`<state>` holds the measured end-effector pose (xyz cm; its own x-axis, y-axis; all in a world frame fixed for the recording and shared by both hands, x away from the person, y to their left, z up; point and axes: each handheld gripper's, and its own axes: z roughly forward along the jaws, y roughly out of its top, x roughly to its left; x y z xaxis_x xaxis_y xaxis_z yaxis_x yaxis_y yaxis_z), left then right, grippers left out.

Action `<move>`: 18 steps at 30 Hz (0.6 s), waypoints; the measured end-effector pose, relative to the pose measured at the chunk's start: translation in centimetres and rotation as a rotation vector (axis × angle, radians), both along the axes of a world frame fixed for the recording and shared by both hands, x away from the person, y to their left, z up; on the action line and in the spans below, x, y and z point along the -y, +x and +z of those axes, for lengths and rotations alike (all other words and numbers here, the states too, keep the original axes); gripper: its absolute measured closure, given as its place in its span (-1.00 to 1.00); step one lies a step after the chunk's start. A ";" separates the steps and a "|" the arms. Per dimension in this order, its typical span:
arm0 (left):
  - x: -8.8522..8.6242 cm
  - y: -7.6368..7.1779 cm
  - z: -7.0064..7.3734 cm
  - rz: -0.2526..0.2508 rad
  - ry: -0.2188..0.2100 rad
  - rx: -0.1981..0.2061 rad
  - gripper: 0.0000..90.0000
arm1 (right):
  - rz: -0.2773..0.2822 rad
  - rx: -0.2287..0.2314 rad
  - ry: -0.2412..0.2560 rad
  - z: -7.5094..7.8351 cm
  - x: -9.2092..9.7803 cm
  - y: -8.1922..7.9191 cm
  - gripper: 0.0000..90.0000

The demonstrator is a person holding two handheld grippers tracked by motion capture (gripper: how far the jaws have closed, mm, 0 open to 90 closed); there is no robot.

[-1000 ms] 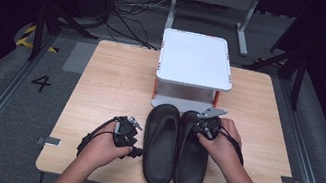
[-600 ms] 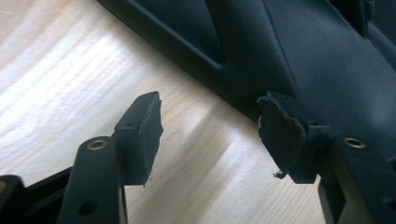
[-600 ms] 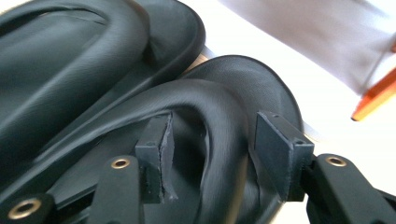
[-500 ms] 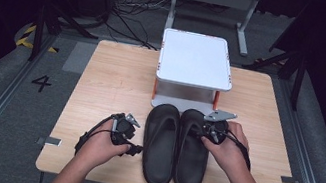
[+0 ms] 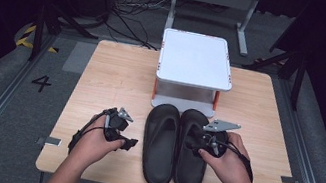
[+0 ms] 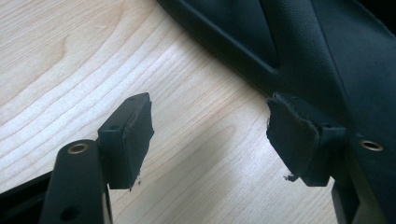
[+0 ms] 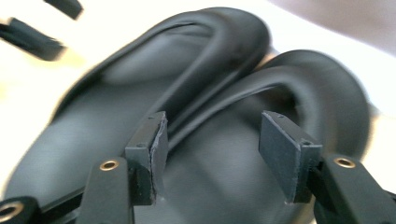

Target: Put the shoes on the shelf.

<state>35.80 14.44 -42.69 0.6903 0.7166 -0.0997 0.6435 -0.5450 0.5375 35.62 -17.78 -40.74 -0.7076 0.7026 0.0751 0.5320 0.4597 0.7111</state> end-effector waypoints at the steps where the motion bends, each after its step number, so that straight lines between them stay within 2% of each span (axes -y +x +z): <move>1: -0.1 -0.1 0.0 0.002 -0.001 -0.003 -0.29 | 0.006 -0.042 0.016 0.0 -0.3 -0.3 -0.10; 3: -0.2 -0.3 -0.1 0.001 0.001 -0.002 -0.29 | 0.019 -0.083 0.023 -0.3 -0.8 -0.5 -0.12; 8: -0.2 -0.7 -0.3 0.000 0.002 -0.009 -0.30 | 0.018 -0.113 0.007 -0.9 -1.6 -0.6 -0.22; 11: -0.2 -0.8 -0.6 0.000 0.008 -0.023 -0.30 | 0.019 -0.151 -0.010 -1.5 -2.3 -0.7 -0.23; 15: -0.2 -1.1 -1.1 0.010 0.019 -0.033 -0.30 | -0.001 -0.165 -0.003 -1.6 -2.9 -0.4 -0.24; 18: 0.6 -1.3 -1.5 -0.018 0.020 -0.038 -0.28 | -0.013 -0.156 -0.032 -1.8 -3.7 -0.1 -0.26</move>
